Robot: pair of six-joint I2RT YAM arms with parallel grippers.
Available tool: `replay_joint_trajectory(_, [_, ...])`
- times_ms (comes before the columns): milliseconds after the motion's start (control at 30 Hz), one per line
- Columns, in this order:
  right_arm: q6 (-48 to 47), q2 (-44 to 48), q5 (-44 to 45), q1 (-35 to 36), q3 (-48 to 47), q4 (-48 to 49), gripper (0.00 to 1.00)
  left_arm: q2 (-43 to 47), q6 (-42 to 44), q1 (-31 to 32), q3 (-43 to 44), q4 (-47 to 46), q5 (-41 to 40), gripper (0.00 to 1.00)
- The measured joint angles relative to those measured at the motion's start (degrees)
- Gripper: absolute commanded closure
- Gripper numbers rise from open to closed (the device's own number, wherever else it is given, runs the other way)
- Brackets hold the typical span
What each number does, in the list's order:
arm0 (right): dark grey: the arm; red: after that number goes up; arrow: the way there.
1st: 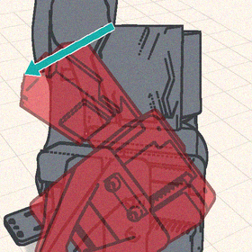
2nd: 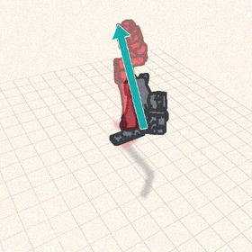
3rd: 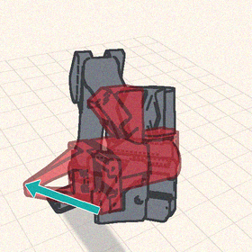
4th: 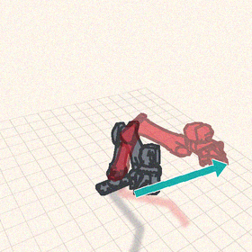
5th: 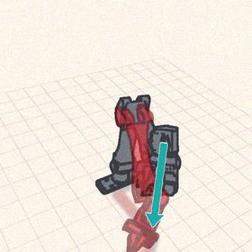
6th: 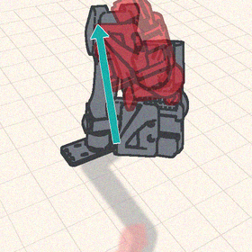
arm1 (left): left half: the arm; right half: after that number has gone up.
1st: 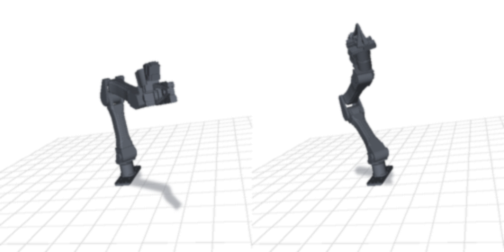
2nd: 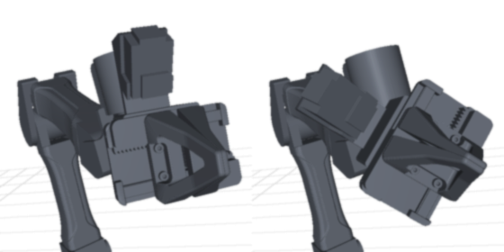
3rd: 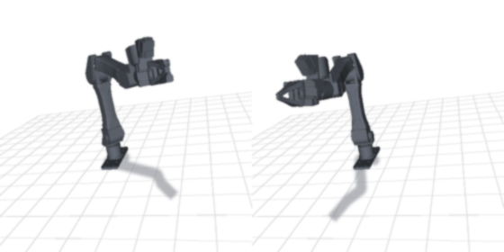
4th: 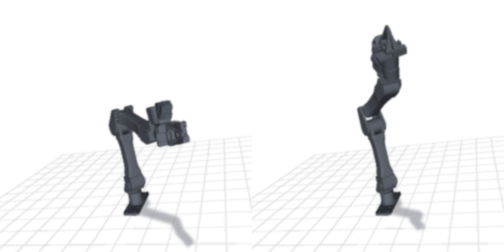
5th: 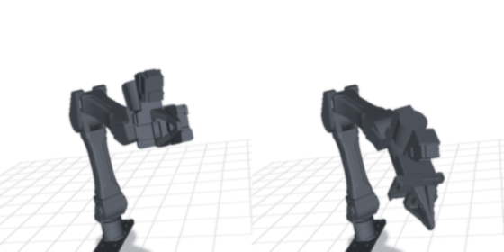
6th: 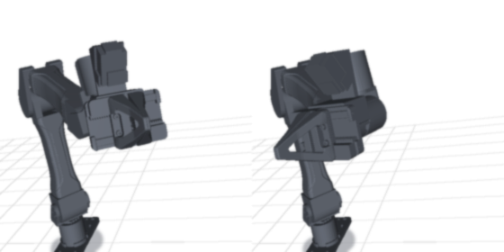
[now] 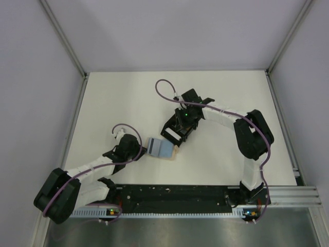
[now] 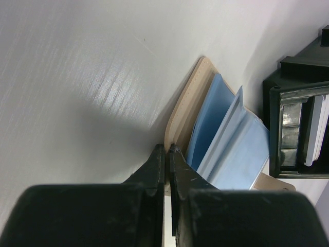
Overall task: Put the credit cards into the card holder
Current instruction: Pick up the credit card from the storage box.
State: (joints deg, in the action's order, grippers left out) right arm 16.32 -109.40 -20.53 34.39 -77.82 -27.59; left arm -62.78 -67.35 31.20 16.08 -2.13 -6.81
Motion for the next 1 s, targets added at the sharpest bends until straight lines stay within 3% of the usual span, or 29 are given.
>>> replay_joint_trajectory(133, [-1.01, -0.52, 1.46, 1.03, -0.04, -0.90, 0.86, 0.00, 0.00, 0.00, 0.02, 0.02, 0.07, 1.00])
replay_joint_trajectory(333, [-2.47, -1.05, 2.91, 1.88, -0.74, -1.70, 1.00, 0.00, -0.02, 0.00, 0.00, 0.04, 0.37, 1.00])
replay_joint_trajectory(633, [-2.82, 0.61, 9.07, 2.01, -1.42, -3.04, 1.00, 0.33, 0.28, 0.00, 0.02, 0.50, 1.05, 1.00])
replay_joint_trajectory(1000, [1.70, 13.22, 15.04, 2.82, -0.46, -2.36, 1.00, 4.92, 1.49, 0.00, -0.42, 5.70, 1.55, 1.00])
